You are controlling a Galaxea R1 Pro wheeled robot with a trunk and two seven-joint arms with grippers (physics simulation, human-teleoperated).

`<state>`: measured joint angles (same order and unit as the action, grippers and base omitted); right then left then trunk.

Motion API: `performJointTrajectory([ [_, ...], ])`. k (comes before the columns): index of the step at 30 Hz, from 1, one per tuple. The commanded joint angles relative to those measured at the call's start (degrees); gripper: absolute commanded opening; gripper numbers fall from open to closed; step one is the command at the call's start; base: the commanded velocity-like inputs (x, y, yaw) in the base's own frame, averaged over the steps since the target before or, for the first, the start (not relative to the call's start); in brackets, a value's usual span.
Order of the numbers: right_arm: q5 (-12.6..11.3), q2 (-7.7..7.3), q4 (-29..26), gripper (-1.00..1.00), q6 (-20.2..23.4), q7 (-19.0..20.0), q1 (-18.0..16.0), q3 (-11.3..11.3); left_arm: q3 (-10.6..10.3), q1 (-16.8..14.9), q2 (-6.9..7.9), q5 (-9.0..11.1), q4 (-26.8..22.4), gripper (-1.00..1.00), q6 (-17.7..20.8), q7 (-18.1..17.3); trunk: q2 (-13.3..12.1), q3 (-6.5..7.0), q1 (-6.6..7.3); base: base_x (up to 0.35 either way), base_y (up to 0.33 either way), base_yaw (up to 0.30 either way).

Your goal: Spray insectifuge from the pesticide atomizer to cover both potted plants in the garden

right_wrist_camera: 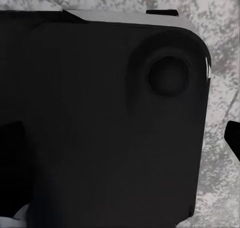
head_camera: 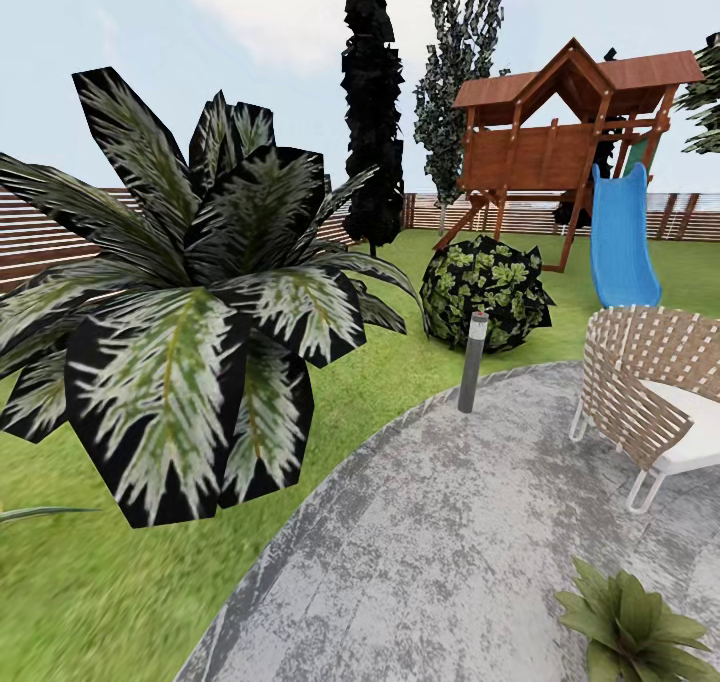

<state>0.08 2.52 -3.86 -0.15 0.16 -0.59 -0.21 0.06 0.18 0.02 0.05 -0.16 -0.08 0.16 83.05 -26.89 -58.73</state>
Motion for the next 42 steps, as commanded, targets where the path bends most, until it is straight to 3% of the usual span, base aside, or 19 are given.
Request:
performJointTrajectory([
  [1,0.01,0.01,-0.34,1.0,-0.02,0.02,-0.01,-0.03,0.01,-0.01,0.0,0.03,-0.02,1.0,-0.01,0.02,0.02,-0.04,0.0,0.0,0.0,0.0],
  [8,0.09,-0.28,-2.36,1.0,-1.58,-0.01,-0.02,-0.13,0.07,0.0,-0.14,0.35,-0.73,1.0,-0.8,0.06,0.02,-0.04,0.0,0.0,0.0,0.0],
  [14,0.16,-2.07,-4.02,1.0,-3.51,-0.07,-0.02,-0.14,0.12,-0.96,-0.1,0.4,-2.68,1.0,-2.73,0.02,0.02,-0.04,0.0,0.0,0.0,0.0],
  [15,0.14,-4.02,-9.95,1.0,-13.18,-0.07,-0.02,-0.14,0.12,-1.46,-0.14,0.4,-8.52,1.0,-13.17,0.02,0.02,-0.04,0.0,0.0,0.0,0.0],
  [20,0.11,-5.22,-15.82,1.0,-16.07,-0.07,-0.07,-0.18,0.07,-2.14,-0.19,0.42,-15.98,1.0,-13.44,-0.12,0.02,-0.04,0.0,0.0,0.0,0.0],
  [28,0.02,-5.5,-25.48,1.0,-19.99,-0.14,-1.54,-0.23,-0.24,-2.3,-0.99,0.02,-28.24,1.0,-13.78,-0.62,0.02,-0.04,0.0,0.0,0.0,0.0],
  [31,0.09,-5.51,-28.11,1.0,-20.21,-0.08,-2.35,-0.15,-0.33,-4.08,-1.18,-0.16,-32.05,1.0,-16.6,-0.68,0.02,-0.04,0.0,0.0,0.0,0.0],
  [36,0.23,-5.51,-27.96,1.0,-20.23,-0.07,-2.46,-0.18,-0.39,-4.67,-0.95,-0.31,-30.19,1.0,-21.78,-0.55,0.02,-0.04,0.0,0.0,0.0,-0.029],
  [42,0.21,-5.78,-26.29,1.0,-20.24,-0.07,-2.48,-0.24,-0.04,-4.74,-0.69,0.29,-25.99,1.0,-22.9,-0.62,0.02,-0.04,0.0,0.0,0.0,-0.214],
])
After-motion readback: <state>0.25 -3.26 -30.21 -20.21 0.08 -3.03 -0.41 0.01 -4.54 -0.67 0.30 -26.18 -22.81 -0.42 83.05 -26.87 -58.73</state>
